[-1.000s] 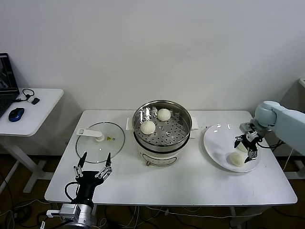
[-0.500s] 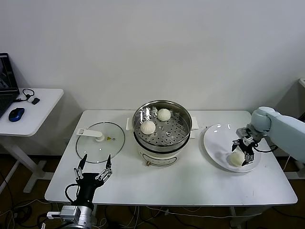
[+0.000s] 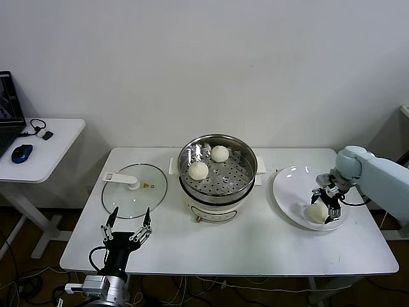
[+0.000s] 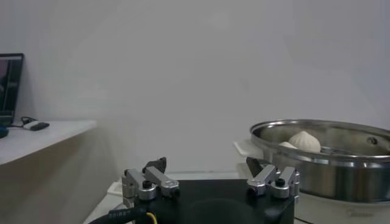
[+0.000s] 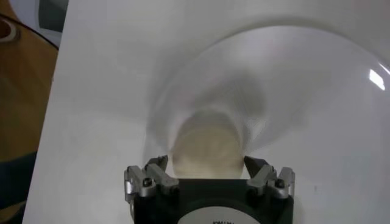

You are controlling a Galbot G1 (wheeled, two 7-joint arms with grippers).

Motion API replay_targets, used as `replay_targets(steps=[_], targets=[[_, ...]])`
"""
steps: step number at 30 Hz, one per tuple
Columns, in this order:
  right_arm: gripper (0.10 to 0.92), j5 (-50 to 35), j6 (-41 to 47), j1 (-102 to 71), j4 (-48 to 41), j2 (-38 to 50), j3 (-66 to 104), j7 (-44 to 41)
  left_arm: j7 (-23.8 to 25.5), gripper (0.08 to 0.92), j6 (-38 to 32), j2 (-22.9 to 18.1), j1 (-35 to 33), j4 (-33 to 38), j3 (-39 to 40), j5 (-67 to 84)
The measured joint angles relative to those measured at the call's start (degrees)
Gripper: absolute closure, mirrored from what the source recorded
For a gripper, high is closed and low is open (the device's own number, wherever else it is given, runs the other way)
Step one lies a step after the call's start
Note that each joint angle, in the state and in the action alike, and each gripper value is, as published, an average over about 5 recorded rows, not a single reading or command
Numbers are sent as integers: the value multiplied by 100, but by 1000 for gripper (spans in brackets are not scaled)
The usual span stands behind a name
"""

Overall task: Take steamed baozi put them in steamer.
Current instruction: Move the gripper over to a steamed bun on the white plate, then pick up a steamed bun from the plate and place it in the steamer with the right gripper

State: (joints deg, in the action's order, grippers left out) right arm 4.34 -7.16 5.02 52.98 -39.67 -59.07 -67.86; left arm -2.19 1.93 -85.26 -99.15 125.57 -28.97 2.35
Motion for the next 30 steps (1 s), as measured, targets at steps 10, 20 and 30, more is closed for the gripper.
replay_targets(steps=[10,20,30], targets=[[275,53,-2,-62,-39,-41,82,2,-18,177,1,-4,3,-10,6,1],[326,-27,-5,48,76,44,12,-29,-45,177,8,-8,40,-30,32,7],[338,-358,-118,635,416,179,-458,-108,-52,177,25,-9,51,-28,30,41]])
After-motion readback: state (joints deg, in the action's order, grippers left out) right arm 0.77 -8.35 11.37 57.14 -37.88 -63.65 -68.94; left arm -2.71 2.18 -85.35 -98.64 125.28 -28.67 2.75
